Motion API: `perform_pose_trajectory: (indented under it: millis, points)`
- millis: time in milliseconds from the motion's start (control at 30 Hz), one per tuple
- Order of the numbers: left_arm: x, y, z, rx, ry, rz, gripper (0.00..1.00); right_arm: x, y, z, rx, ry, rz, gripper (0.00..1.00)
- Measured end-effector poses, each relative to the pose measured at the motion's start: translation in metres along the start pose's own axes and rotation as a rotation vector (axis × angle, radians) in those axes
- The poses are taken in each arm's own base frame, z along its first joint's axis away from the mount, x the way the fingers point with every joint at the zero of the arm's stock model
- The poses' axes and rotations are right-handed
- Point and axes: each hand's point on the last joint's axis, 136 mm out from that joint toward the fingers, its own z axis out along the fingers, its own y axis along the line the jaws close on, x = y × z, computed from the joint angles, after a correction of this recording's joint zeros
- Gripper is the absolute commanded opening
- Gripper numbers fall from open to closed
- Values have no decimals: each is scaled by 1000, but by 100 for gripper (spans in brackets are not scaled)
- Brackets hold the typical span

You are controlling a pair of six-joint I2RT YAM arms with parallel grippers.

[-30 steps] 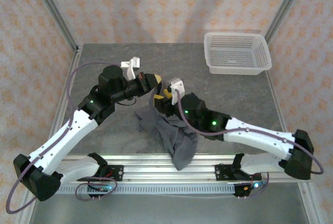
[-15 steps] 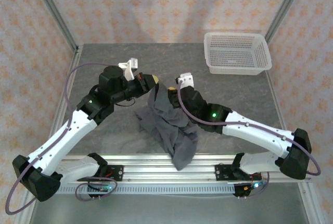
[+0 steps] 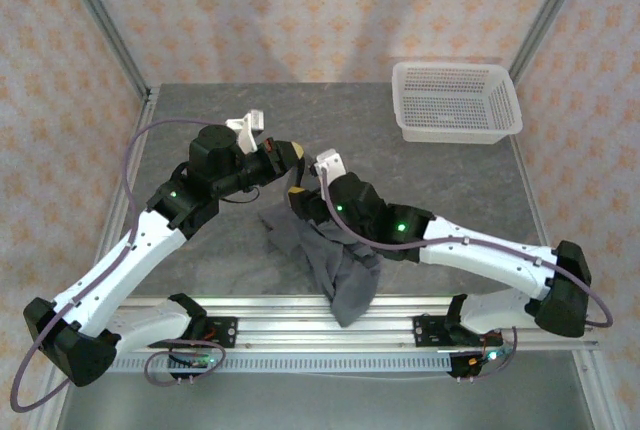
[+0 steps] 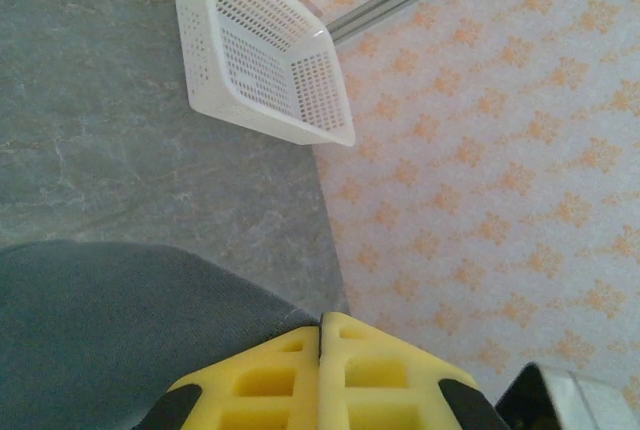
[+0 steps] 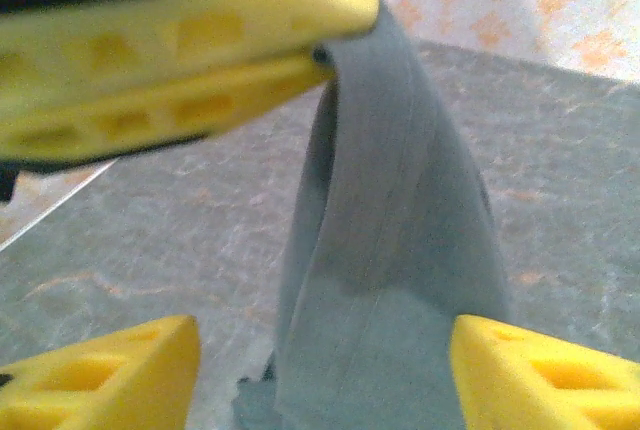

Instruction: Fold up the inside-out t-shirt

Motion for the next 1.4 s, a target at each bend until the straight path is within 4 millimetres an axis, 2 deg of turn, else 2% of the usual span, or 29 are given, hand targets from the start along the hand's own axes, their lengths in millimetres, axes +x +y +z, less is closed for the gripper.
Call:
perform_pose_trajectory:
  millis: [233,400,467,567,633,700,800,933,1100,1167,1267,1300,1400]
  points:
    - [0,0,0,-2,1,4,0,-7,-37,21,281,-41,-34,67]
    - [0,2,0,-12,-3,11,0,-11,-48,20,317,-19,-12,65]
    - [0,4,0,-16,-3,12,0,-9,-52,19,325,0,7,61]
    - [0,6,0,-26,-5,18,0,0,-62,16,339,37,36,44]
    - [0,7,0,-31,-6,24,0,6,-72,9,346,46,70,17]
    - [-1,9,-1,-37,-7,24,0,15,-83,1,343,53,101,0]
    - [1,12,-1,-51,-1,25,0,32,-88,-8,276,63,143,0]
    - [0,24,-1,-103,-12,48,0,49,-59,-15,57,79,172,0]
    - [3,48,5,-175,-22,63,0,49,-31,-17,-113,86,191,0]
    - [6,59,11,-204,-13,57,0,46,-29,-17,-131,80,196,0]
    - [12,75,18,-250,8,55,0,45,-39,-14,-119,75,215,0]
    - [14,80,19,-269,13,61,3,46,-45,-12,-111,73,229,0]
    - [14,91,18,-320,14,98,29,53,-62,-9,-98,70,275,0]
